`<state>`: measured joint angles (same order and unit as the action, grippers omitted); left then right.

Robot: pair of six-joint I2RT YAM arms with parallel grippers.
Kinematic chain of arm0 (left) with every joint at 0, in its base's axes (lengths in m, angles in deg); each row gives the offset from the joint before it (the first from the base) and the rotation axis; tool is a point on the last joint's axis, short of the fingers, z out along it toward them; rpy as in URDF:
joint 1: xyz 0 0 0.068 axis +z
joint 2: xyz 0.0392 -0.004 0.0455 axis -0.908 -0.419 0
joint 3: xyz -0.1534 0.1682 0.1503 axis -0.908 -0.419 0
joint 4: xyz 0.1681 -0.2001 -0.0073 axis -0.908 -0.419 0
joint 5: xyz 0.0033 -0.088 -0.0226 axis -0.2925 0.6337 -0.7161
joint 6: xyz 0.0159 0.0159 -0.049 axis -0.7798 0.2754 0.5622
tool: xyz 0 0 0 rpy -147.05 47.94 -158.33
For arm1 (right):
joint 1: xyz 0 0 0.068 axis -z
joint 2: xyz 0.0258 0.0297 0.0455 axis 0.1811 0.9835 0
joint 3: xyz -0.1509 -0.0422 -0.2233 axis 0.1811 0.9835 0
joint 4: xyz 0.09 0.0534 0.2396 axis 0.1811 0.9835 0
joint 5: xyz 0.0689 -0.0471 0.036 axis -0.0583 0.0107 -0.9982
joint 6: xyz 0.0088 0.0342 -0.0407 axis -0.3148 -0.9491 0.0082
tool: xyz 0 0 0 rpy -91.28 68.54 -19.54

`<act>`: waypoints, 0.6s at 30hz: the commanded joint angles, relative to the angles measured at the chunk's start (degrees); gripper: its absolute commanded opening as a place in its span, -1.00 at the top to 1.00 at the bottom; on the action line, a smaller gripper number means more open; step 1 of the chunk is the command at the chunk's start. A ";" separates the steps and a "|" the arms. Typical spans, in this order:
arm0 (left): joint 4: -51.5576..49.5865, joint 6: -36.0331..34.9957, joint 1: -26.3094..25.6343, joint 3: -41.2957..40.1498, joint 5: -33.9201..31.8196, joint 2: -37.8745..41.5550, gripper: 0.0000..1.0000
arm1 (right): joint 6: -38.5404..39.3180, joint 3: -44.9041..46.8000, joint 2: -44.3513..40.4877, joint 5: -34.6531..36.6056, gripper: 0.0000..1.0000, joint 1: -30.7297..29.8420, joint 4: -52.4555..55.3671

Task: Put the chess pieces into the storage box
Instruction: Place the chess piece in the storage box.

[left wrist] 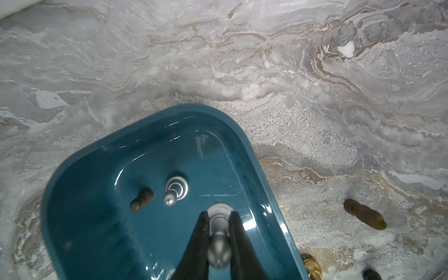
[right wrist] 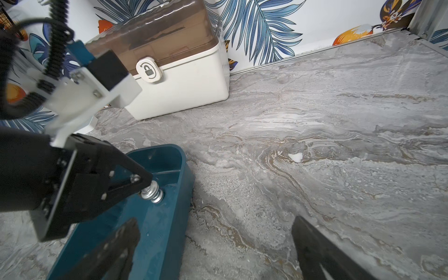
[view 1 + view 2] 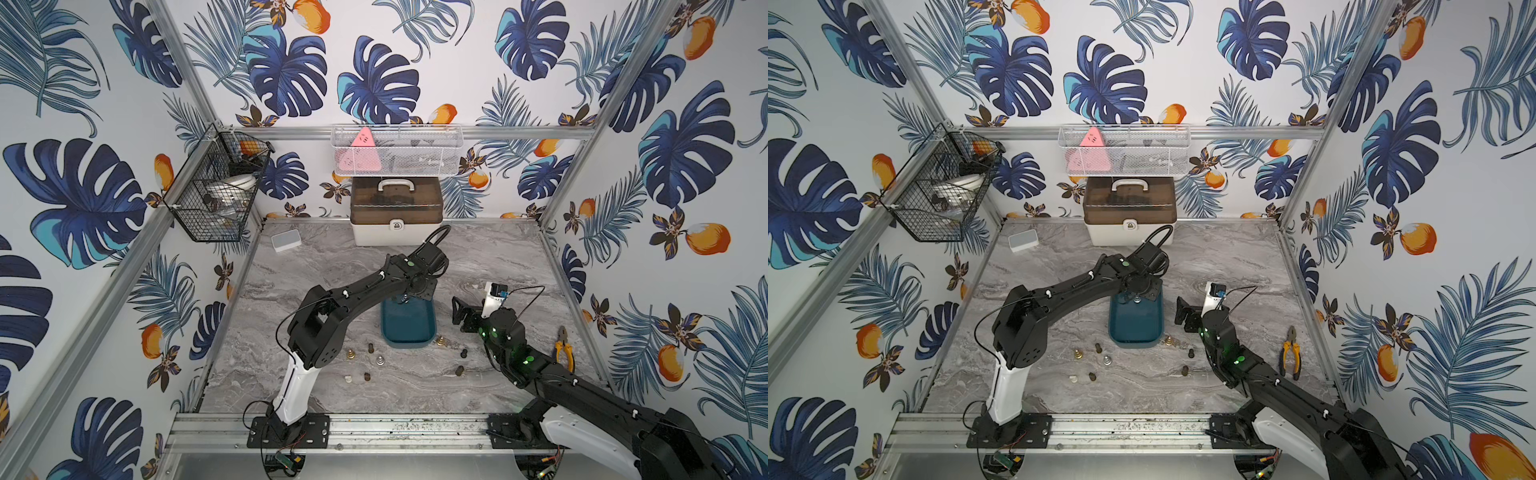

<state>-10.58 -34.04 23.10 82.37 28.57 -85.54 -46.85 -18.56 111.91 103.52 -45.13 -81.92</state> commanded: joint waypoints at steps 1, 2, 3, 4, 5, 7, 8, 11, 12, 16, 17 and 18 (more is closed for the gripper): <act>0.41 -1.26 0.19 0.72 0.49 -1.03 0.72 | -0.39 -0.25 0.19 -0.87 -0.99 0.07 -0.14; 1.12 -1.28 0.25 0.53 0.55 -1.15 0.72 | -0.39 -0.17 0.19 -1.02 -0.99 0.07 -0.16; 1.45 -1.15 0.41 0.40 0.64 -1.41 0.72 | -0.31 -0.18 0.10 -1.11 -0.99 0.07 -0.18; 1.49 -1.12 0.72 0.47 0.81 -1.84 0.72 | -0.24 -0.16 0.05 -1.18 -0.99 0.07 -0.33; 1.44 -1.07 1.05 0.71 0.92 -2.25 0.71 | -0.21 -0.15 0.02 -1.32 -0.99 0.07 -0.42; 1.28 -1.16 1.67 0.97 1.00 -3.02 0.72 | -0.13 -0.02 -0.24 -1.41 -0.99 0.07 -0.56; 1.63 -1.28 1.91 0.84 1.00 -3.20 0.72 | -0.03 0.11 -0.29 -1.45 -0.99 0.07 -0.77; 2.44 -1.55 2.47 0.95 1.35 -4.15 0.72 | -0.11 0.18 -0.25 -1.67 -1.00 0.07 -1.04; 2.49 -1.67 2.46 1.22 1.35 -4.66 0.73 | -0.12 0.20 -0.08 -1.83 -0.99 0.07 -1.12; 1.65 -1.98 2.48 2.84 1.82 -6.37 0.72 | -0.17 -0.09 0.60 -2.15 -0.99 0.07 -1.21; 1.85 -2.07 2.43 3.03 2.05 -6.64 0.72 | -0.13 -0.09 0.71 -2.13 -1.00 0.07 -1.24; 1.86 -1.98 2.44 3.12 2.06 -6.88 0.72 | -0.13 -0.17 0.75 -2.06 -1.00 0.07 -1.10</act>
<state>-8.99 -35.33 25.50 84.77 30.26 -91.99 -46.82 -18.42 112.48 101.62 -45.04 -82.16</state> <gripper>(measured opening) 0.170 0.998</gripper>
